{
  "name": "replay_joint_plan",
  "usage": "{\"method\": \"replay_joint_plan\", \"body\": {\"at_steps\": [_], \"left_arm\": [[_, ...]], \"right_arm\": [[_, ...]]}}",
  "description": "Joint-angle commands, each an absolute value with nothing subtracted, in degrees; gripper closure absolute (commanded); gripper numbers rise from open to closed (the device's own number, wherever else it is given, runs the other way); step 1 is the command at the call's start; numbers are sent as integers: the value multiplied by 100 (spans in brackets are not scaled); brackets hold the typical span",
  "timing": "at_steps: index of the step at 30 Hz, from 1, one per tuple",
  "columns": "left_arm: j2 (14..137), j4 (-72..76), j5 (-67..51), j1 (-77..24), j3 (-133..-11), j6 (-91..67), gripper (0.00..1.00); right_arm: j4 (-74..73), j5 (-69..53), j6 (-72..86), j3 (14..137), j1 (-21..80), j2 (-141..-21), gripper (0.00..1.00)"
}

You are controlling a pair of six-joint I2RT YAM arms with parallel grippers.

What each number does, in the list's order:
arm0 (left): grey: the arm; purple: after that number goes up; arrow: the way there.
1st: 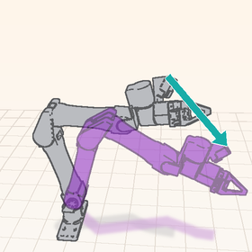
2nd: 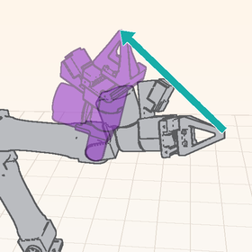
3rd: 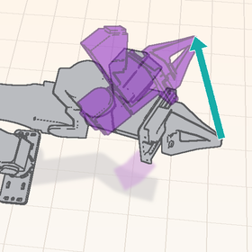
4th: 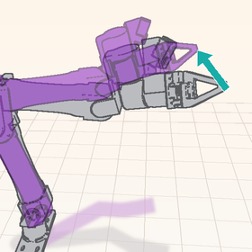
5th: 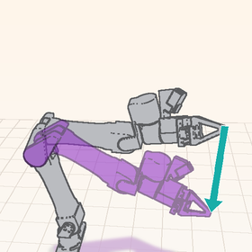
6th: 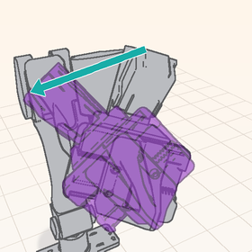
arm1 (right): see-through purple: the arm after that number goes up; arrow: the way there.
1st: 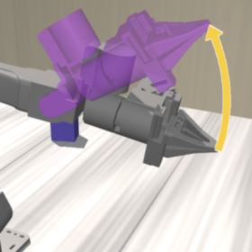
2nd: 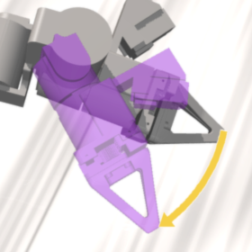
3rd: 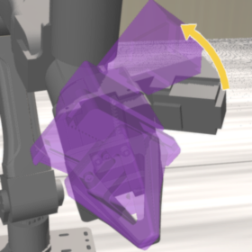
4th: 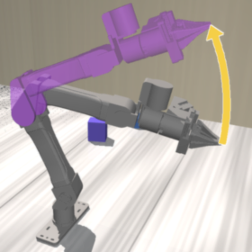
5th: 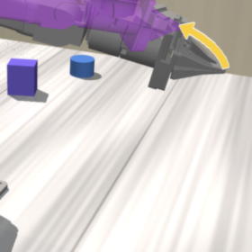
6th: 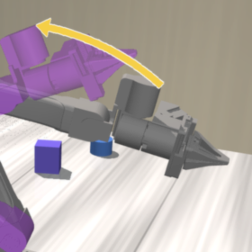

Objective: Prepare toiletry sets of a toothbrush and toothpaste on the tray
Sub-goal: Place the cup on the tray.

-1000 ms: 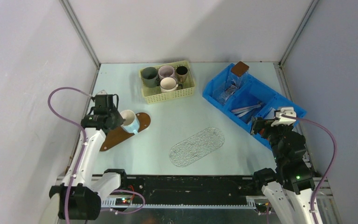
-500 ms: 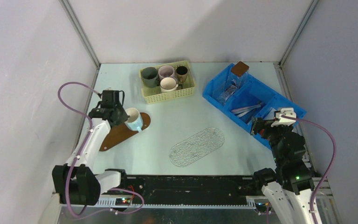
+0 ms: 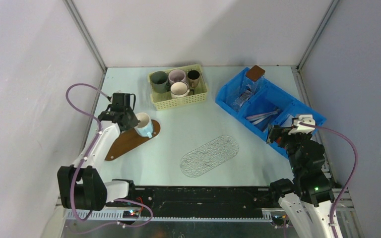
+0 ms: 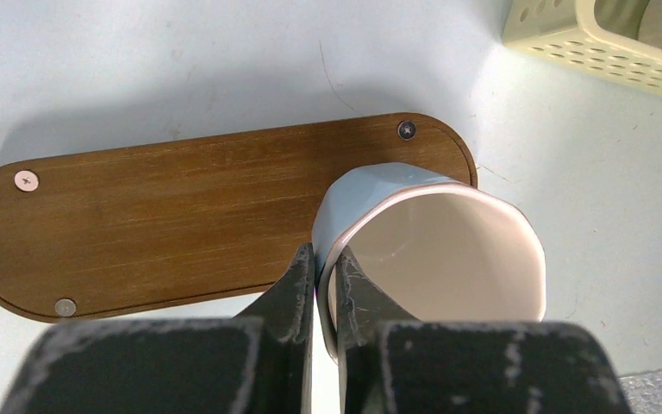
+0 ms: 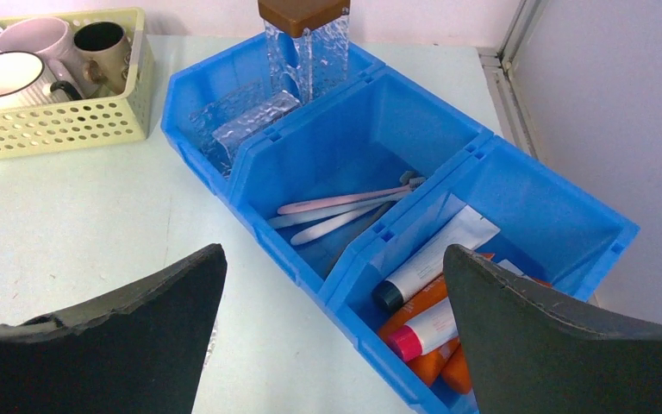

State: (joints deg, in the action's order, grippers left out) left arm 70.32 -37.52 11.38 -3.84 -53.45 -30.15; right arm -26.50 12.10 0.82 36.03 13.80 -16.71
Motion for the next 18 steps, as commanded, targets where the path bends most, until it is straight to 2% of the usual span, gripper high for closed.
{"method": "replay_joint_plan", "body": {"at_steps": [1, 18], "left_arm": [[7026, -3416, 1269, -465, -5750, -3160, 100], [7254, -3553, 1367, -556, -6098, -3230, 100]], "right_arm": [[-2413, 1355, 26, 3586, 1421, -1629, 1], [-2407, 1351, 28, 3585, 1423, -1648, 1]]}}
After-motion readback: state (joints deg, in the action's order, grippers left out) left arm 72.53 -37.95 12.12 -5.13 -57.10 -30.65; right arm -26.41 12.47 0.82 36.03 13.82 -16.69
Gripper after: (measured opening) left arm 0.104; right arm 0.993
